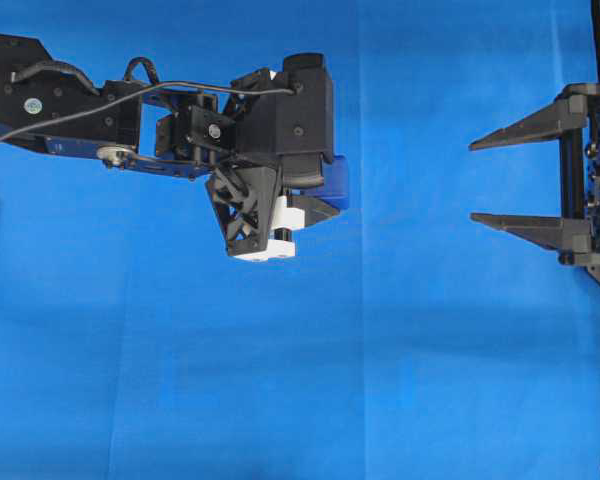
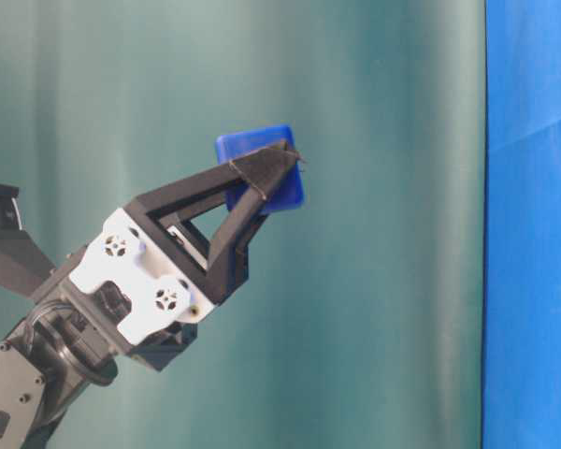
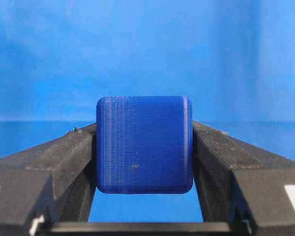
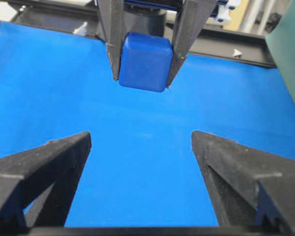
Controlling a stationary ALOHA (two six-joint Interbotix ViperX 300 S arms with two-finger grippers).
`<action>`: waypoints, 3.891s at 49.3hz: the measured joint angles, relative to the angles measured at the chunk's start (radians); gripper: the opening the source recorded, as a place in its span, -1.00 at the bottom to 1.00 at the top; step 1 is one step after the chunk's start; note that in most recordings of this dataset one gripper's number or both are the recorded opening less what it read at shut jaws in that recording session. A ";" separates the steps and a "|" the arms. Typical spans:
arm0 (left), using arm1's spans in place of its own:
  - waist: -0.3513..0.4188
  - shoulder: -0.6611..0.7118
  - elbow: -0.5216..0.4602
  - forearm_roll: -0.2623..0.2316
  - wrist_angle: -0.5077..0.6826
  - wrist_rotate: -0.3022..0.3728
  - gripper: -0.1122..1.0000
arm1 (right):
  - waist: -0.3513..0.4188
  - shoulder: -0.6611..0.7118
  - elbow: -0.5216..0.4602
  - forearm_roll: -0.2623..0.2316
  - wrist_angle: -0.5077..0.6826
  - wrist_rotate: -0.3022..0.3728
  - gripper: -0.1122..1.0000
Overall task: Handover the blue block to the right arm after grasping it with the left arm, then place it in the designated position.
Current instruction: 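Lift the blue cube and rotate the left gripper to present it rightward, then rotate the right gripper and open it toward the held cube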
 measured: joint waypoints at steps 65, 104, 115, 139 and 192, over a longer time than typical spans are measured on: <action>-0.002 0.000 0.000 0.000 0.006 -0.003 0.08 | 0.000 0.006 -0.002 0.000 0.000 0.000 0.92; -0.014 -0.155 0.219 -0.002 -0.296 -0.018 0.07 | 0.000 0.008 -0.002 0.000 0.000 0.000 0.92; -0.023 -0.275 0.387 0.000 -0.526 -0.025 0.08 | 0.000 0.008 -0.002 0.000 0.000 0.000 0.92; -0.035 -0.449 0.603 0.000 -0.765 -0.025 0.08 | 0.000 0.011 -0.002 0.000 -0.008 0.000 0.92; -0.048 -0.442 0.603 0.000 -0.765 -0.025 0.07 | 0.020 0.032 -0.109 -0.707 -0.008 -0.500 0.91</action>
